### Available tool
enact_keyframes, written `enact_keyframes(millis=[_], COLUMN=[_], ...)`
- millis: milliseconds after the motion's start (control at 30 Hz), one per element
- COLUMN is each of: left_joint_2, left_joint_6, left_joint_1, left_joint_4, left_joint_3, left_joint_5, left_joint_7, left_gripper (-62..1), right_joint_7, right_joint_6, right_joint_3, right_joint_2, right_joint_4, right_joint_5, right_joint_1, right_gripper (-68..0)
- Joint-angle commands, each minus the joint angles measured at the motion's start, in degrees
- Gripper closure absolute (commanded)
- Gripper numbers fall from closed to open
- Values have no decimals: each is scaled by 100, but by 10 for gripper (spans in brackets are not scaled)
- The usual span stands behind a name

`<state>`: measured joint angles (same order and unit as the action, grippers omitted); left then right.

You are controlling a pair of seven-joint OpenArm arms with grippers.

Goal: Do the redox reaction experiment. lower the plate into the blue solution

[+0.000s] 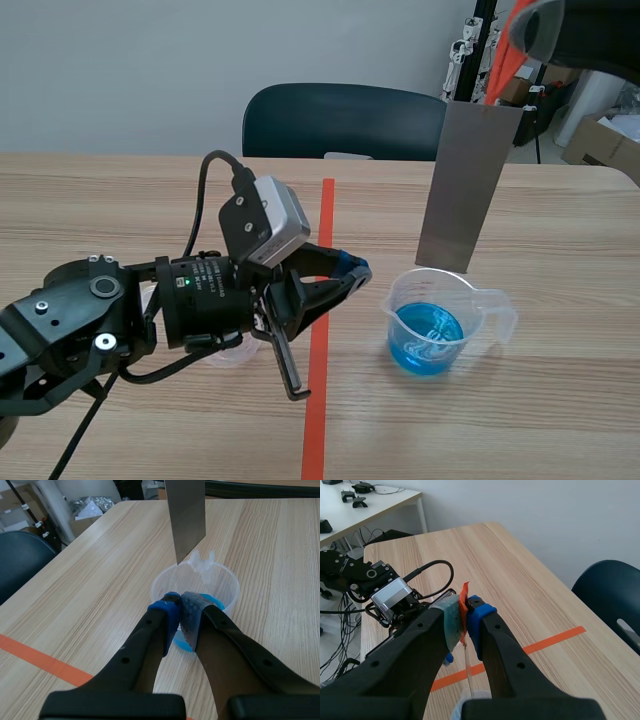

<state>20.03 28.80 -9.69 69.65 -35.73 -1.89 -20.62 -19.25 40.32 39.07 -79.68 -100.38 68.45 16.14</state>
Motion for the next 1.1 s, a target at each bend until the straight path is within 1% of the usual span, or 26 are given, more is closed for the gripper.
enact_keyframes(millis=[0, 133, 200, 267, 300, 367, 467, 533, 633, 767, 833, 967, 1067], left_joint_2=[-28, 33, 118, 225, 286, 426, 669, 813, 1027, 1300, 1419, 1576, 1668], left_joint_6=[13, 57, 57, 90, 103, 120, 118, 116, 114, 96, 96, 96, 94], left_joint_1=[-46, -46, -20, 63, 107, 221, 448, 619, 896, 1401, 1687, 2245, 2693], left_joint_4=[103, 103, 105, 105, 107, 168, 365, 498, 688, 999, 1158, 1397, 1502], left_joint_3=[39, 37, 39, 44, 44, 44, 66, 109, 264, 638, 863, 1281, 1609], left_joint_5=[83, 85, 173, 315, 337, 339, 337, 337, 337, 339, 339, 339, 339], left_joint_7=[-96, -98, -120, -356, -511, -804, -979, -981, -997, -1117, -1132, -1132, -1187], left_gripper=[-27, -27, -28, -39, -55, -118, -228, -273, -322, -422, -457, -502, -548], right_joint_7=[-105, -105, -105, -103, -103, -105, -103, -92, 24, 142, 151, 131, 129], right_joint_6=[2, 2, 2, 2, 2, 2, 2, 2, 4, 4, 4, 4, 0], right_joint_3=[-87, -87, -87, -87, -87, -87, -87, -87, -87, -87, -87, -87, -87], right_joint_2=[-63, -63, -63, -63, -63, -63, -63, -63, -63, -63, -63, -61, -59], right_joint_4=[-55, -55, -55, -55, -55, -55, -55, -55, -55, -55, -55, -55, -55], right_joint_5=[125, 129, 146, 146, 146, 166, 192, 240, 448, 610, 678, 728, 728], right_joint_1=[66, 66, 66, 66, 66, 66, 66, 63, 61, 61, 46, -48, -107], right_gripper=[-2, -2, -2, -2, -2, -2, -2, -2, -2, -2, -2, -2, -2])
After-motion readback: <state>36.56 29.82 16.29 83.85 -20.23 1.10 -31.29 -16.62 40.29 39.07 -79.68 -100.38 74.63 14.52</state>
